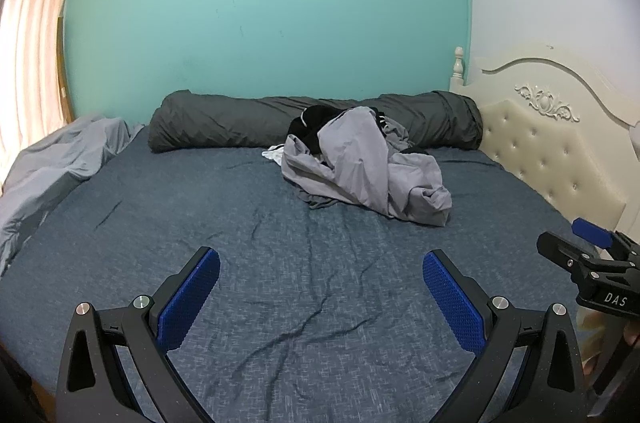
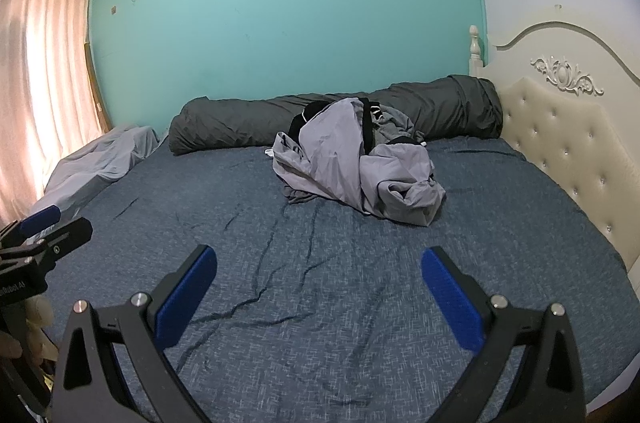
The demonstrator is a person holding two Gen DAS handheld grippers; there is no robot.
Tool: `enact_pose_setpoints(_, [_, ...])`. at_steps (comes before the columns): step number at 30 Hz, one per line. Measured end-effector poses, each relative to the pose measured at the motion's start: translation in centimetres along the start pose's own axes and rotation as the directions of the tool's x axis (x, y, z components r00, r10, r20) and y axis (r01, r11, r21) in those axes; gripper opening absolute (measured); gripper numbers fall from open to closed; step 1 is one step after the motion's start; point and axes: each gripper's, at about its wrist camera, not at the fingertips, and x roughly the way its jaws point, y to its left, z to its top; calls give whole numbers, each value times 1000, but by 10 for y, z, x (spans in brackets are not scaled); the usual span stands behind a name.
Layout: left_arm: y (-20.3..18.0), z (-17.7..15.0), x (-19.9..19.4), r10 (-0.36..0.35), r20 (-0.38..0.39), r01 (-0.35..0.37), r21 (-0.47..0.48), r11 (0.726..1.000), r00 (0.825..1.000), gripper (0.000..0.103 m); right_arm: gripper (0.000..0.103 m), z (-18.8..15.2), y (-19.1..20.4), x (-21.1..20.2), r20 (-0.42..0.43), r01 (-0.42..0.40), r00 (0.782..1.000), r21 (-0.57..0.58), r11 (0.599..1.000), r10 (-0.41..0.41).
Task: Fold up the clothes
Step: 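Reach the right tool into the grey clothing pile and close on fabric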
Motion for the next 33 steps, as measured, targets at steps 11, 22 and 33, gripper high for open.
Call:
enact_pose_setpoints(11, [21,-14,97,18,-54,-19,-11,1000,998,103,103,-6,-24,95,-110,-28,994,-16,999,26])
enact_pose_setpoints(22, [50,-41,226,-11,-136,-3,-97,995,991,103,103,-7,-79,237,-188,70,979,-24,997,-73])
enact_pose_setpoints(33, [68,-99,293,-30,-214,3,-125,992,976,103,97,-4,-147,386,-279,171,946,-14,985,-168])
